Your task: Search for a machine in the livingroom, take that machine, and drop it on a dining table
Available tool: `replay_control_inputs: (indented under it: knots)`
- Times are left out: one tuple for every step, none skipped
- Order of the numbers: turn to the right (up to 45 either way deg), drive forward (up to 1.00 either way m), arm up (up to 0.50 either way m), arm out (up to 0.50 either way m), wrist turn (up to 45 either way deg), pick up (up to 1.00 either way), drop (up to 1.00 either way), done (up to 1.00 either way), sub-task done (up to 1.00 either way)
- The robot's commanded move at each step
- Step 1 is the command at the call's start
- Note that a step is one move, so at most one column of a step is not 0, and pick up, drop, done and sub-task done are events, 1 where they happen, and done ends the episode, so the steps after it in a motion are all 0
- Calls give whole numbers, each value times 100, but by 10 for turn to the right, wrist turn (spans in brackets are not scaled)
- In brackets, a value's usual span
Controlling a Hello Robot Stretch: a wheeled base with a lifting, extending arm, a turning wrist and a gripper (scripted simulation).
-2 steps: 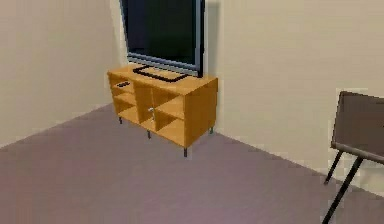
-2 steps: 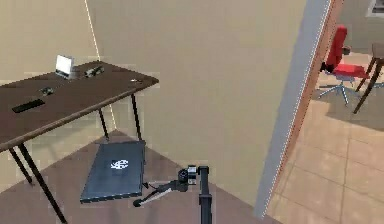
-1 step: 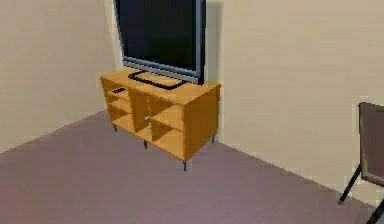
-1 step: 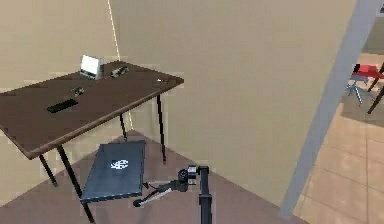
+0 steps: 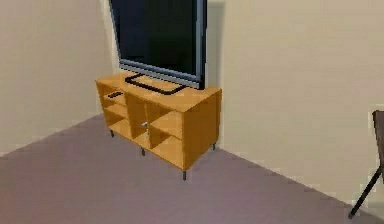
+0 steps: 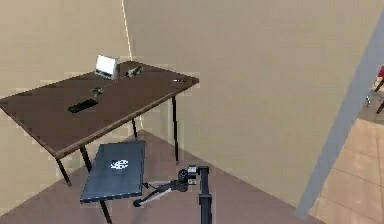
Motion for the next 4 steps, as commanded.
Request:
replay_control_inputs:
  knots:
    - [450,0,0,0,0,0,0,0,0]
    - [450,0,0,0,0,0,0,0,0]
    - [150,0,0,0,0,0,0,0,0]
    - [0,75,0,0,0,0,0,0,0]
